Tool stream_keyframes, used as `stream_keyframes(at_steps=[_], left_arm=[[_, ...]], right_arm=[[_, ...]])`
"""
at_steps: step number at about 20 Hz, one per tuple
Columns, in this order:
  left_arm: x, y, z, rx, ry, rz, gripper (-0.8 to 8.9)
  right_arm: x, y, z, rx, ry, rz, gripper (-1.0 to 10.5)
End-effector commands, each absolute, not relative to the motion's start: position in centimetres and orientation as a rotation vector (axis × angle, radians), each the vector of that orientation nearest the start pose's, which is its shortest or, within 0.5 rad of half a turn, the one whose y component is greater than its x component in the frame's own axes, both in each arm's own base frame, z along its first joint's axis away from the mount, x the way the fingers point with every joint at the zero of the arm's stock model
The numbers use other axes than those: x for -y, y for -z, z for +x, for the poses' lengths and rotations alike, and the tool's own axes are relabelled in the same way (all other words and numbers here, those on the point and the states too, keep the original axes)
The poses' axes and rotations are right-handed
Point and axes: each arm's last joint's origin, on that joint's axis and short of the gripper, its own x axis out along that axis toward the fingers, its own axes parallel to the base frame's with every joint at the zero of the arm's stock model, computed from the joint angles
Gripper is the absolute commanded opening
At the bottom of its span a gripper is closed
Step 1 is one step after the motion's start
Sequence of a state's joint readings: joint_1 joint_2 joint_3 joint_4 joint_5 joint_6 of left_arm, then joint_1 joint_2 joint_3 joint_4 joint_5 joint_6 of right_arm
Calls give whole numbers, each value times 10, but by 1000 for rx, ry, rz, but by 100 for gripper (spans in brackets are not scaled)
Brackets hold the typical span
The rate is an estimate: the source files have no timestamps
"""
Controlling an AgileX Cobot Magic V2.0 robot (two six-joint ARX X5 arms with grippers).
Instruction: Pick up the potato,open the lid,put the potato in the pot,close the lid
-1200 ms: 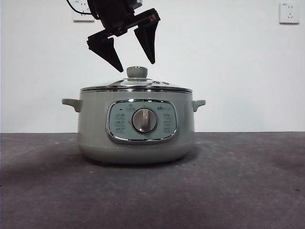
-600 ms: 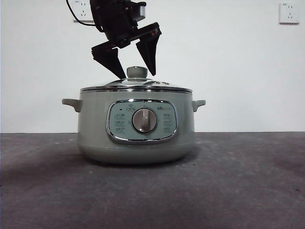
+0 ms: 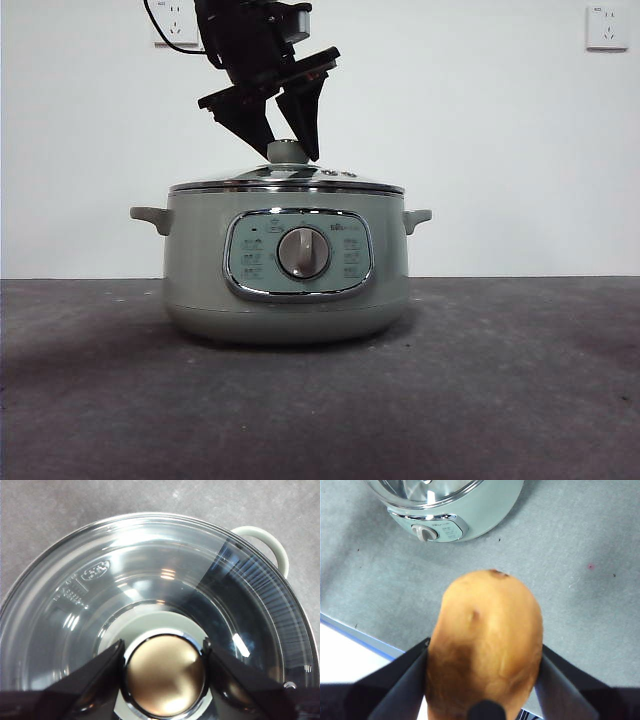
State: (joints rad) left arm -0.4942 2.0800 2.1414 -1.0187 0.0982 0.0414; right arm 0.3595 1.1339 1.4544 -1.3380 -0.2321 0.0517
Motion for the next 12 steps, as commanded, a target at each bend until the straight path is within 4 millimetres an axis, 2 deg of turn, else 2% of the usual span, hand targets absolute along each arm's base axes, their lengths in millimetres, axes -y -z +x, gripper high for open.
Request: stream_keyframes(at_steps=[1,3,7,9,12], left_arm=[[216,-329,394,-924,571,225,-9],[211,-345,391,-880,574,227,-9],[196,-393,377,-807,563,206,-9],[183,-418,368,-783,548,195,-9],[160,-451,354,-741,512,174,-9]], right_arm=[[-67,-395,160,-1032,-515,-32,-8],[-68,-396,162,-1006,-518,-29,-8],[-73,-402,175,-902,-506,33,-8],[-77,-401,187,-879,-495,69,-8],[-90,-391,215,-871,-532,108,-8]])
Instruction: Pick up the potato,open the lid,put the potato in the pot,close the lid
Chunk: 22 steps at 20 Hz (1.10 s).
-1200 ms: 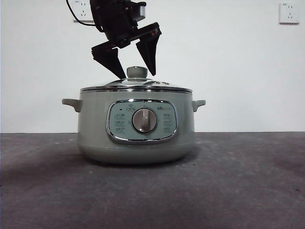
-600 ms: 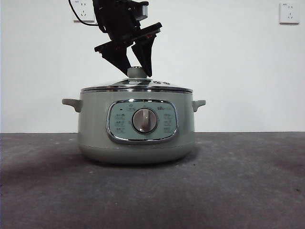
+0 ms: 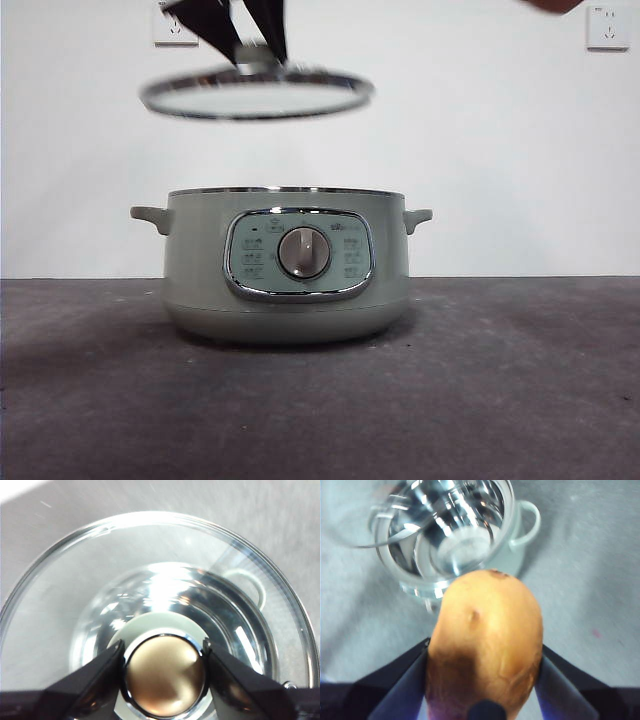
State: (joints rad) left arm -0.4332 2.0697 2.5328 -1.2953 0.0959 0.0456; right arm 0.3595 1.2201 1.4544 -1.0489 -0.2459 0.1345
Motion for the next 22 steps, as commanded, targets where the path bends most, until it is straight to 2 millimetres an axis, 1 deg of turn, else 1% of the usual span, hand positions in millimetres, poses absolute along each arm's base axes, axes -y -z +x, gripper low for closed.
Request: stream_keyframes(at_steps=[1,4,6,10,13,16,18,20,22], left_arm=[[152,-459,352,-717,492,167,-9],[125,-483,343,-635,424,142,-9],[104,-491,340,-612,373,122,-9],[63,-497,343,-599,263,86,-9],[39,-497,346,-601,196,69,-9],[20,-497,348,-602,145,55,-9],[11,-497,348,-602,121,54,-9],[5,-497,349,-602,105,50,-9],[1,-497,349,-602,96,46,-9]], right_arm=[[-95,-387,225,-875,-560,124,-8],[-122,-373,260,-910,-606,138,-8],[-148,-368,283,-926,-643,115,-8],[-204,-358,328,-928,-663,46,-8],[-238,-341,356,-937,-670,16,-8],[-264,-316,377,-956,-645,-16,-8],[-276,-298,385,-970,-604,-52,-8],[-285,-278,391,-1002,-585,-81,-8],[-291,-263,393,-1029,-576,-108,-8]])
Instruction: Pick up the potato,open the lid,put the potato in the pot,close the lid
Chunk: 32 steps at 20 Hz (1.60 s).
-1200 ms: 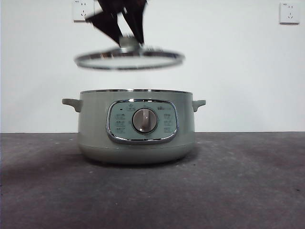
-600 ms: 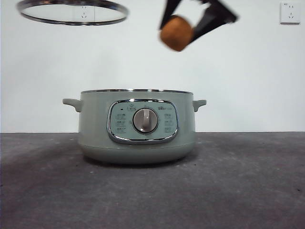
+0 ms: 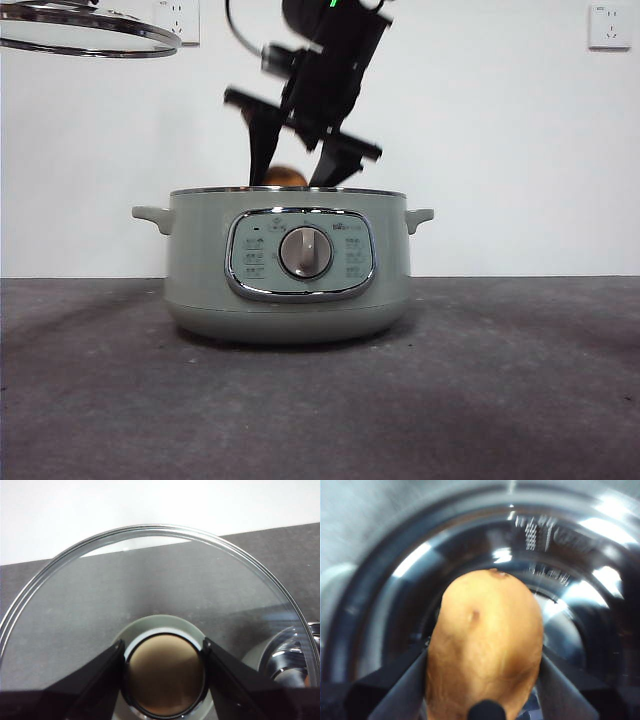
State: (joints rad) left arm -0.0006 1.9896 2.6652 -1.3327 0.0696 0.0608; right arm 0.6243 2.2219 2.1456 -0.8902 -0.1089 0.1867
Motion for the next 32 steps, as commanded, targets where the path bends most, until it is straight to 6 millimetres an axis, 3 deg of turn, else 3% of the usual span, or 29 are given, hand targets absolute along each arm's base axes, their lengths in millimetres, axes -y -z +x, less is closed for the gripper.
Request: stream_keyframes(at_steps=[1,13,14,16,17,19,22,24,27,28,30,31,32], left_arm=[[1,-497,349,-602,96,46,-9],[3,-497,349,-601,109,52,-9],[3,-497,349,-601,109,52,-9],[3,-497,349,-601,109,52,-9],[3,-497,349,-601,109,52,-9],[3,-497,349,-601,109,52,-9],[3,-497,349,-602,111,51,-9],[6,-497,349,-600,148,42,-9],[19,-497,348,-600,200,48,-9],[25,-497,348,-600,215,53,-9],[38,-496,347,-601,251,64,-9],[45,-496,346,-603,272,70,-9],[51,-496,345,-603,289,75,-9]], right_arm=[[-294,-257,393,-1035,-563,-124,-8],[-305,-225,391,-1113,-511,-206,24],[-305,-225,391,-1115,-511,-208,192],[-305,-226,391,-1114,-509,-206,737],[-305,-230,391,-1108,-497,-204,790],[-308,-246,389,-1082,-500,-205,786],[-314,-284,377,-1042,-504,-225,783],[-315,-309,362,-1036,-481,-275,781],[-306,-351,336,-1010,-463,-318,682],[-301,-369,326,-970,-474,-304,583],[-288,-402,307,-906,-477,-243,171],[-281,-416,298,-873,-491,-236,37],[-274,-428,290,-844,-503,-234,-8]])
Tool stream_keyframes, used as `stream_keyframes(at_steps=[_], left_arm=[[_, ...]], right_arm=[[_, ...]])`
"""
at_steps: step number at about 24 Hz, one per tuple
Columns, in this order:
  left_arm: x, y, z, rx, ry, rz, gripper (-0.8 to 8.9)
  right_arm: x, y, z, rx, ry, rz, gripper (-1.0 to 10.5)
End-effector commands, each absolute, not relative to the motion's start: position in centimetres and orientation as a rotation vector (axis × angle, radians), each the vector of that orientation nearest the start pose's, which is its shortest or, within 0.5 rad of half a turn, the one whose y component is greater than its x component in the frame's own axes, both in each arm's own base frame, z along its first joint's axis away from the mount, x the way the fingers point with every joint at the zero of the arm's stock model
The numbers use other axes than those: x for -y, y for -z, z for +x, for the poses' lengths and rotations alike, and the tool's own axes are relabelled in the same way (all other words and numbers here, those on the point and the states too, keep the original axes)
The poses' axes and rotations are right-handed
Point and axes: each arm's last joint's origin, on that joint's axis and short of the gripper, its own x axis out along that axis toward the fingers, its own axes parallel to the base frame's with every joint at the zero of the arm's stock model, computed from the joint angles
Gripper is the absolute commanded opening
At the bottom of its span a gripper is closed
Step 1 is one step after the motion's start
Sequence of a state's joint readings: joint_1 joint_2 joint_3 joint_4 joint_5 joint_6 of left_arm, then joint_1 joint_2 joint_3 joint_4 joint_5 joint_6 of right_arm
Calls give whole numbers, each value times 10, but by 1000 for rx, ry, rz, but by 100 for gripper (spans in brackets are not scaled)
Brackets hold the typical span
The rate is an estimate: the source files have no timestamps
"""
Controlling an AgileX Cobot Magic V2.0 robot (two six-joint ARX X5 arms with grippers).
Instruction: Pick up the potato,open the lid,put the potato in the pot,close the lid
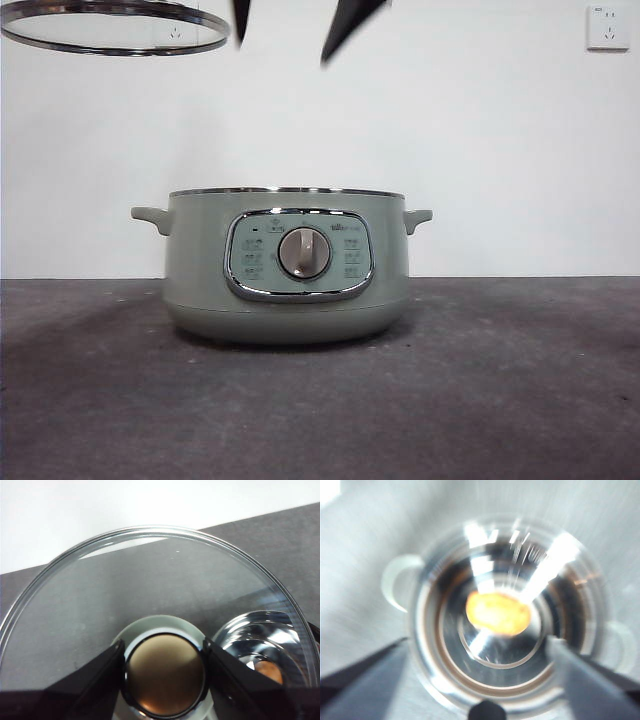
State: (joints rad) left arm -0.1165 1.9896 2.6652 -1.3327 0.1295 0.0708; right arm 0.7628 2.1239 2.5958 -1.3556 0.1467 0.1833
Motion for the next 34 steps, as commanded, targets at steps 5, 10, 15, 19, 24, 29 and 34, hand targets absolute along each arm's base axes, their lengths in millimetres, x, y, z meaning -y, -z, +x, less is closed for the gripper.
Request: stream_keyframes(at_steps=[5,10,15,19,24,29,34], left_arm=[[88,-492,341,-620,391,108,-9],[131,-463,344,-738,497,155,-9],[166,-446,337,-798,585,202,-9],[179,-444,332,-802,616,222,-9],[183,-436,337,-823,618,226,-9],[196,-417,349,-873,633,240,-9],[208,-391,367,-940,633,253,-9]], right_arm=[[-237,-460,248,-808,-523,-241,-7],[-187,-440,200,-901,-444,-321,-3],[-141,-420,160,-900,-290,-369,-3],[-111,-410,130,-870,-242,-358,-3],[-85,-405,103,-831,-240,-309,-3],[-73,-409,91,-792,-240,-258,-3],[-71,-410,89,-785,-243,-252,-3]])
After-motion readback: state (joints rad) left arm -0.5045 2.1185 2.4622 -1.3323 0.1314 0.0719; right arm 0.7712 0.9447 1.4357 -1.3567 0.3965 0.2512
